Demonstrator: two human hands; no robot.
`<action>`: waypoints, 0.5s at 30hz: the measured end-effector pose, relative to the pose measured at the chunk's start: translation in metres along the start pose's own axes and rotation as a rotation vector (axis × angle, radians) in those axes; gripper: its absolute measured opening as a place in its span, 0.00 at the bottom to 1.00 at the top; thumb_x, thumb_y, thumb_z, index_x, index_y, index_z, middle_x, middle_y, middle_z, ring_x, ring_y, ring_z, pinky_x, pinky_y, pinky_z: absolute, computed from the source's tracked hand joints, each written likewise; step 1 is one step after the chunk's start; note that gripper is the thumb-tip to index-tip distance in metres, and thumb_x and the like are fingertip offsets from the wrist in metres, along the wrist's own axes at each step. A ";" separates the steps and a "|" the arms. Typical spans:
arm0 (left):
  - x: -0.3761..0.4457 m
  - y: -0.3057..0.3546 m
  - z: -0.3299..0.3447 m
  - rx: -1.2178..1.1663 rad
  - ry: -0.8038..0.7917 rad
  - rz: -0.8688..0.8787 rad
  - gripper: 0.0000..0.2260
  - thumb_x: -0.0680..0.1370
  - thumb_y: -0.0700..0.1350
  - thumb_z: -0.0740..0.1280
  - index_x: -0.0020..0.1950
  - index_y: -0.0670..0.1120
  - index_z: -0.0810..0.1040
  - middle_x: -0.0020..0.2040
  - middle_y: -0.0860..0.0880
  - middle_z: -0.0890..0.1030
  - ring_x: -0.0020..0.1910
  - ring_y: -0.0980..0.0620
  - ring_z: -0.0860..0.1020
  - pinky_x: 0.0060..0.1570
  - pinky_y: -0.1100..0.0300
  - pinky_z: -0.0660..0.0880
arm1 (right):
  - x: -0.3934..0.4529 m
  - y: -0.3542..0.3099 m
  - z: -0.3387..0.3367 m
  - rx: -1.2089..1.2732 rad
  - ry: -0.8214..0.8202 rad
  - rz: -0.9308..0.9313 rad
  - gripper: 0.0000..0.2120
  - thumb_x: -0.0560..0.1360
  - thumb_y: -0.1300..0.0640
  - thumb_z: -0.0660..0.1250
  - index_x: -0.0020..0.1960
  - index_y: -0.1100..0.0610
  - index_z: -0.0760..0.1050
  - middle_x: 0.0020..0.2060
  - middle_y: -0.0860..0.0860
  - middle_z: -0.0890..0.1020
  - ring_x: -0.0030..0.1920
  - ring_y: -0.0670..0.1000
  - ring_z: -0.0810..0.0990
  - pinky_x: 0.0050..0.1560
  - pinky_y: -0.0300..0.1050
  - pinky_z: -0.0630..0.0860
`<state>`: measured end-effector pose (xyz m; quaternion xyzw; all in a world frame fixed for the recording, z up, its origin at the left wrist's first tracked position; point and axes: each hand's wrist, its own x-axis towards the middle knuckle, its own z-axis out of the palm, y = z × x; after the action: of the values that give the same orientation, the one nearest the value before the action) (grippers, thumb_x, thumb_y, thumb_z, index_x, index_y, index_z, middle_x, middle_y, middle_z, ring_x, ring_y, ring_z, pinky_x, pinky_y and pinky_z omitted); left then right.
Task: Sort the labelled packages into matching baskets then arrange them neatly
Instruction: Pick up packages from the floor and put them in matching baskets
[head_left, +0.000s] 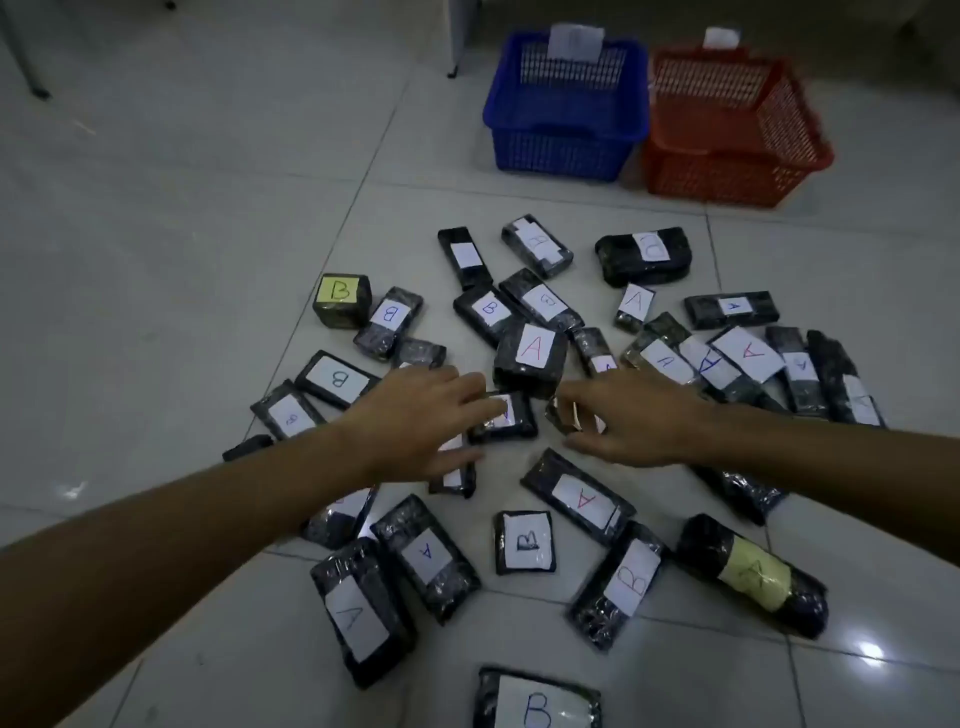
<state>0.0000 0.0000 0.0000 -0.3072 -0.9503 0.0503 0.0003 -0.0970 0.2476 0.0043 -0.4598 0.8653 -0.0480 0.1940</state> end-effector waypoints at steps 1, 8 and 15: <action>0.005 -0.004 0.001 0.019 0.005 -0.013 0.24 0.77 0.61 0.59 0.68 0.50 0.69 0.56 0.47 0.76 0.47 0.47 0.77 0.38 0.53 0.76 | 0.004 0.002 0.001 -0.039 -0.027 0.018 0.09 0.75 0.43 0.65 0.47 0.46 0.71 0.40 0.44 0.78 0.42 0.48 0.77 0.41 0.46 0.74; 0.062 -0.046 -0.010 -0.168 -0.168 -0.346 0.35 0.76 0.63 0.61 0.77 0.52 0.53 0.74 0.47 0.61 0.68 0.45 0.68 0.62 0.46 0.71 | 0.021 0.029 0.003 0.014 0.164 0.283 0.23 0.69 0.32 0.68 0.52 0.48 0.68 0.46 0.46 0.77 0.44 0.51 0.75 0.40 0.45 0.69; 0.124 -0.041 0.031 -0.332 -0.284 -0.331 0.42 0.74 0.55 0.69 0.79 0.52 0.45 0.80 0.48 0.48 0.78 0.48 0.49 0.74 0.45 0.54 | 0.017 0.030 0.046 -0.021 0.120 0.426 0.35 0.64 0.29 0.70 0.63 0.50 0.70 0.60 0.50 0.72 0.62 0.55 0.72 0.59 0.51 0.72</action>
<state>-0.1255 0.0369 -0.0306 -0.1335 -0.9733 -0.0642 -0.1752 -0.1110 0.2548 -0.0510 -0.2650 0.9533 -0.0242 0.1429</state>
